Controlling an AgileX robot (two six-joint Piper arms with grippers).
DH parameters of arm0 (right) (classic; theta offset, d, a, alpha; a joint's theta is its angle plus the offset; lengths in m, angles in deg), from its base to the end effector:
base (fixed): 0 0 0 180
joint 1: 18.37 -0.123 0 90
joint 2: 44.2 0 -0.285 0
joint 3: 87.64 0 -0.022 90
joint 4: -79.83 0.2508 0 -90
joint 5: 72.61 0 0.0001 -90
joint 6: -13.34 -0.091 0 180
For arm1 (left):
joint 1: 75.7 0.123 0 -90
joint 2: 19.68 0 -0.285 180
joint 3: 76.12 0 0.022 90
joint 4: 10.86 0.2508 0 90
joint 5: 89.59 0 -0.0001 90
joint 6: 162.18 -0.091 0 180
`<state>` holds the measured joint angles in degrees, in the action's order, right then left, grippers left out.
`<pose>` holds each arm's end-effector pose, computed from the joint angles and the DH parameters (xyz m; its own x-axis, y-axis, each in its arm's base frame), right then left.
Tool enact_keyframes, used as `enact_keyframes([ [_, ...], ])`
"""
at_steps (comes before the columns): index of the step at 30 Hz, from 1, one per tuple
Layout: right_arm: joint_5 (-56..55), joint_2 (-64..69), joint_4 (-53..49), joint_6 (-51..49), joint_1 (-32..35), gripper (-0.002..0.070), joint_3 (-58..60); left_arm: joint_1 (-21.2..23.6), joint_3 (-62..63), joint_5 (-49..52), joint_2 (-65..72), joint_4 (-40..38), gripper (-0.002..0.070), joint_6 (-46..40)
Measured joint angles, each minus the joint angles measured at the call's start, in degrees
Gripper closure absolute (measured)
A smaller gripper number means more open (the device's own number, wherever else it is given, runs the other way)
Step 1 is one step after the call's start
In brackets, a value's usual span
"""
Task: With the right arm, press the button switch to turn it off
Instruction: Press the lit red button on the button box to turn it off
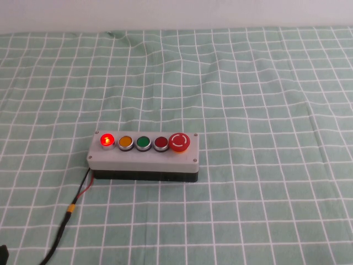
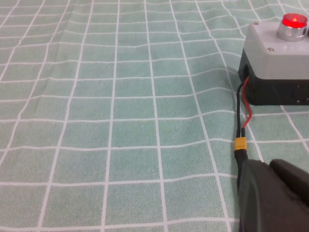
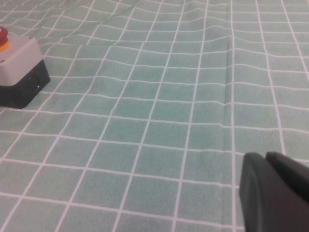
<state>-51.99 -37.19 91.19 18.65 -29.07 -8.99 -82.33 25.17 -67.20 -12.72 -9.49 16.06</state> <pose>0.0507 0.0160 0.1737 -0.2915 0.0394 -0.9558 -0.2246 0.9684 0.1084 0.0518 -0.0052 0.1701 -0.3018 0.0882 -0.9493 0.1230 0.9910 0.0530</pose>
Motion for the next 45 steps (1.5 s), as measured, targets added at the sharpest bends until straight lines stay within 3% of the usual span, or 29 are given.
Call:
enact_keyframes([
  [15, -0.5, 0.0, 0.0, 0.0, 0.0, 0.0692, 0.0, 0.0, 0.0, 0.0, 0.0, 0.0, 0.0678, 0.0],
  [36, -15.3, 0.0, 0.0, 0.0, 0.0, 0.0692, 0.0, 0.0, 0.0, 0.0, 0.0, 0.0, 0.0678, 0.0],
  [41, -24.4, 0.0, 0.2, 0.0, 0.0, 0.0692, 0.0, 0.0, 0.0, 0.0, 0.0, 0.0, 0.0678, 0.0],
  [45, -39.8, 0.0, 0.3, 0.0, 0.0, 0.0693, 0.0, 0.0, 0.0, 0.0, 0.0, 0.0, 0.0678, 0.0],
])
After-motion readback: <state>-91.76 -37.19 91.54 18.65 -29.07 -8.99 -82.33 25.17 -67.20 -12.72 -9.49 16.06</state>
